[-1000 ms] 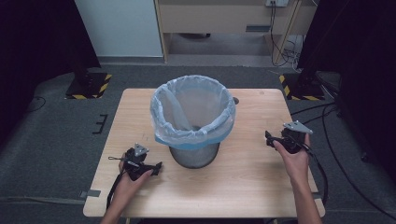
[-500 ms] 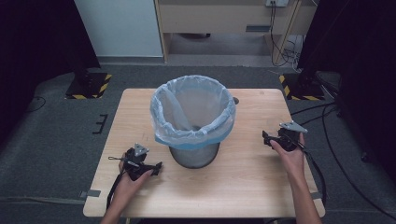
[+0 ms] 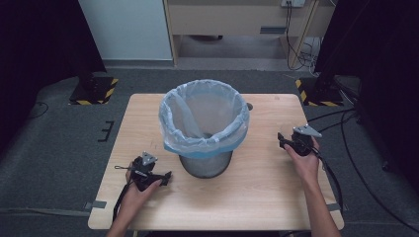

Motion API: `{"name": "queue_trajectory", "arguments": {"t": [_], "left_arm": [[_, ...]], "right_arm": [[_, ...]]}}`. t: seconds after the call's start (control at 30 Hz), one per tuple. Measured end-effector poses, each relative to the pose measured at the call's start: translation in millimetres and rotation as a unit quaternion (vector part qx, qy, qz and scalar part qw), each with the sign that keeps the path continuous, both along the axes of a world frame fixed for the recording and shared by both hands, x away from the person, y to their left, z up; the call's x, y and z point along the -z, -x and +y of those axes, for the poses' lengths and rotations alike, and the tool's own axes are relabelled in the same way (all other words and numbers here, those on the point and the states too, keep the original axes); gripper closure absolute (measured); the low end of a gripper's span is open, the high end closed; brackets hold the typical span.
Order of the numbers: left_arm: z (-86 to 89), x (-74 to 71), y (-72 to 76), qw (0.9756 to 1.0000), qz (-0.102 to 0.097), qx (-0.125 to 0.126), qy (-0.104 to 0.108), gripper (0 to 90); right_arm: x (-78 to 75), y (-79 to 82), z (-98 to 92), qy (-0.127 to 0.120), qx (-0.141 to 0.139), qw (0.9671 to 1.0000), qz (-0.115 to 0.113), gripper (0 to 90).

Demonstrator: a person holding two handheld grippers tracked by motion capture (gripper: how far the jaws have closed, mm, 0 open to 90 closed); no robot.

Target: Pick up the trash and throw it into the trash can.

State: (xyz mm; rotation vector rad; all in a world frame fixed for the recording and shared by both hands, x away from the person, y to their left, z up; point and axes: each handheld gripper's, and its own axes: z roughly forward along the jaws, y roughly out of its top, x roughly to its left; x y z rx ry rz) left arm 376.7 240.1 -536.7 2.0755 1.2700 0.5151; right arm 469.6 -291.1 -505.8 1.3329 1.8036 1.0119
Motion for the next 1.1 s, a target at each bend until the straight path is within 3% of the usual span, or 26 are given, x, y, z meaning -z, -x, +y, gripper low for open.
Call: {"name": "queue_trajectory", "arguments": {"t": [0.07, 0.23, 0.3, 0.5, 0.73, 1.1], "left_arm": [[0.0, 0.0, 0.0, 1.0000, 0.000, 0.000, 0.000, 0.0], [0.0, 0.0, 0.0, 1.0000, 0.000, 0.000, 0.000, 0.0], [0.0, 0.0, 0.0, 1.0000, 0.000, 0.000, 0.000, 0.0], [0.1, 0.0, 0.0, 1.0000, 0.000, 0.001, 0.000, 0.0], [0.1, 0.0, 0.0, 1.0000, 0.000, 0.000, 0.000, 0.0], [0.0, 0.0, 0.0, 1.0000, 0.000, 0.000, 0.000, 0.0]], "right_arm": [[-14.4, 6.0, 5.9, 0.011, -0.009, 0.9999, -0.008, 33.5], [-36.0, 9.3, 13.2, 0.010, -0.021, 0.9996, -0.015, 34.3], [-50.9, 8.4, 19.3, 0.001, -0.024, 0.9996, -0.014, 34.5], [-77.0, 0.9, 38.1, 0.004, -0.045, 0.9989, -0.012, 34.5], [-103.3, -12.9, 55.8, 0.008, -0.065, 0.9978, -0.009, 34.7], [-129.5, -23.4, 63.7, -0.016, -0.075, 0.9971, -0.008, 35.5]]}}
